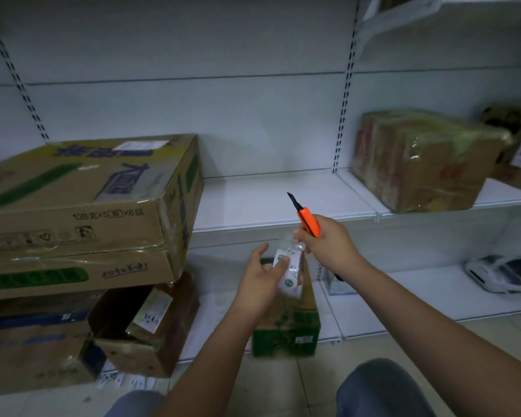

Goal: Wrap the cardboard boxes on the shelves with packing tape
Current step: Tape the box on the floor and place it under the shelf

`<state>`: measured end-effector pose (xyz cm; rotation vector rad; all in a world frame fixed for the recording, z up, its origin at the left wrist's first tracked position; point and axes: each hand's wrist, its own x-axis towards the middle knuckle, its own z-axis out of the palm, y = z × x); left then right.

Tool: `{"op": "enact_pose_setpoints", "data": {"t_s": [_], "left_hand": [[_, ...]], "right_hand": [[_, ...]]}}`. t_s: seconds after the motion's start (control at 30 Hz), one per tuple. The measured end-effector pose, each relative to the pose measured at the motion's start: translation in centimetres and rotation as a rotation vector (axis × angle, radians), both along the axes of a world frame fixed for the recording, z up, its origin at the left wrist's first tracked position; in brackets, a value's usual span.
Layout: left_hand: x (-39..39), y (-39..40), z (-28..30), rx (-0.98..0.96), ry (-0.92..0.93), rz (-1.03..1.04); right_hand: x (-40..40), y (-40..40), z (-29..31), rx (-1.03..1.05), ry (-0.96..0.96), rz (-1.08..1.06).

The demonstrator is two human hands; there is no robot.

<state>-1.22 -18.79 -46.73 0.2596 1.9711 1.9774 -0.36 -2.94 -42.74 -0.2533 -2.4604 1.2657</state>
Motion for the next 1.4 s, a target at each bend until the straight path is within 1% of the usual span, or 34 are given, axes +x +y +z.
{"op": "enact_pose_setpoints", "data": {"t_s": [0.1, 0.2, 0.43, 0.57, 0.73, 0.83, 0.93, 1.03, 1.13, 1.23, 1.27, 1.33, 1.4], "left_hand": [[-2.5, 2.9, 1.1, -0.034, -0.044, 0.03], [-5.4, 5.9, 1.0, -0.156, -0.093, 0.096], [-9.2, 11.0, 0.0, -0.242, -0.195, 0.055], [-10.5, 12.2, -0.9, -0.242, -0.266, 0.057], [-11.8, 13.5, -1.9, -0.211, -0.331, 0.045], [-12.6, 14.1, -1.9, -0.15, -0.418, 0.052], [-13.6, 14.6, -2.0, -0.15, -0.444, 0.07], [-15.0, 15.1, -3.0, -0.189, -0.456, 0.087], [-16.0, 15.1, -3.8, -0.241, -0.446, 0.09], [-15.5, 14.2, -2.6, -0.222, -0.445, 0.075], [-15.4, 13.9, -2.4, -0.214, -0.441, 0.064], [-15.6, 13.3, -2.7, -0.22, -0.436, 0.058], [-15.5, 12.8, -2.5, -0.198, -0.426, 0.064]], "right_hand": [[-2.1, 2.7, 0.5, 0.011, -0.01, -0.044], [-4.5, 4.9, 0.0, 0.035, -0.017, -0.09], [-10.3, 8.1, -1.6, 0.241, -0.095, -0.139], [-11.9, 9.1, -2.8, 0.331, -0.14, -0.172], [-13.0, 9.9, -3.9, 0.257, -0.19, -0.182], [-13.2, 10.1, -4.1, 0.22, -0.211, -0.197], [-13.4, 10.7, -3.7, 0.244, -0.249, -0.2], [-13.7, 11.0, -3.5, 0.308, -0.289, -0.148], [-13.6, 11.0, -3.7, 0.333, -0.239, -0.092], [-13.4, 11.2, -3.3, 0.298, -0.15, -0.097], [-13.4, 11.3, -3.1, 0.316, -0.14, -0.093], [-13.6, 11.8, -3.0, 0.424, -0.128, -0.074], [-13.9, 12.5, -3.0, 0.587, -0.108, -0.059]]}}
